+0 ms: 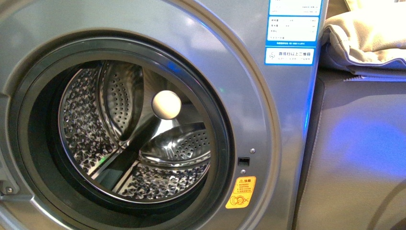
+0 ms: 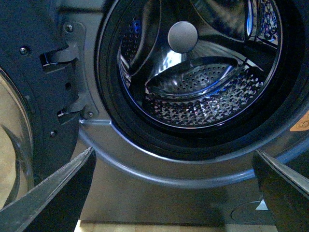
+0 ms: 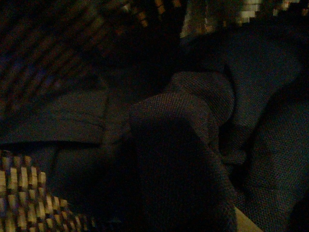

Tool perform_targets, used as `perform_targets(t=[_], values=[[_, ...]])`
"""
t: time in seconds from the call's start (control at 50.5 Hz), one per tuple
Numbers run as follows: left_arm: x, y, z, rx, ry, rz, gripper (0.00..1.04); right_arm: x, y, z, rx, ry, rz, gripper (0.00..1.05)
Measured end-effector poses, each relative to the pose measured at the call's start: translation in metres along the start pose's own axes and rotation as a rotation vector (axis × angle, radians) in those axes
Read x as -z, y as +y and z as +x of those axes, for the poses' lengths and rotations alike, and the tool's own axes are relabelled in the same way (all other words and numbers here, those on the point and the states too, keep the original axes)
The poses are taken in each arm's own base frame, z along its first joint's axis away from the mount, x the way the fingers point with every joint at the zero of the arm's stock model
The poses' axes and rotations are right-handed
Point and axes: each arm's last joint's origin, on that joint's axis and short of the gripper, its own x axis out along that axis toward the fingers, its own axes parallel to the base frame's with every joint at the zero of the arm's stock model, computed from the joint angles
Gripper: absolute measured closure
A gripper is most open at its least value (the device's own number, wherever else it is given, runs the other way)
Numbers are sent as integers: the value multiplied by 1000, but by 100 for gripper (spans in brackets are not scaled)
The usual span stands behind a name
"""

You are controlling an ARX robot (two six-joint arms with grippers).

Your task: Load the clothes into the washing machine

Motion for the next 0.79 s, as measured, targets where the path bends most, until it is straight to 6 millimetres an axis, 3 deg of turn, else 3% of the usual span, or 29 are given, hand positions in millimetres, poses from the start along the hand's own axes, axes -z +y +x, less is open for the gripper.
perform_targets(t=[0.099, 0.436, 0.555, 0.793], values=[[0, 0, 0, 0, 0, 0, 7, -16, 8, -19, -35, -68, -17, 96], [0, 0, 0, 0, 0, 0, 7, -77, 34, -115, -174, -338, -104, 96], [0, 0, 0, 0, 0, 0, 7, -98, 47, -158, -232, -455, -150, 96], [0, 0, 0, 0, 0, 0, 7, -124, 74, -224, -327, -620, -244, 96]])
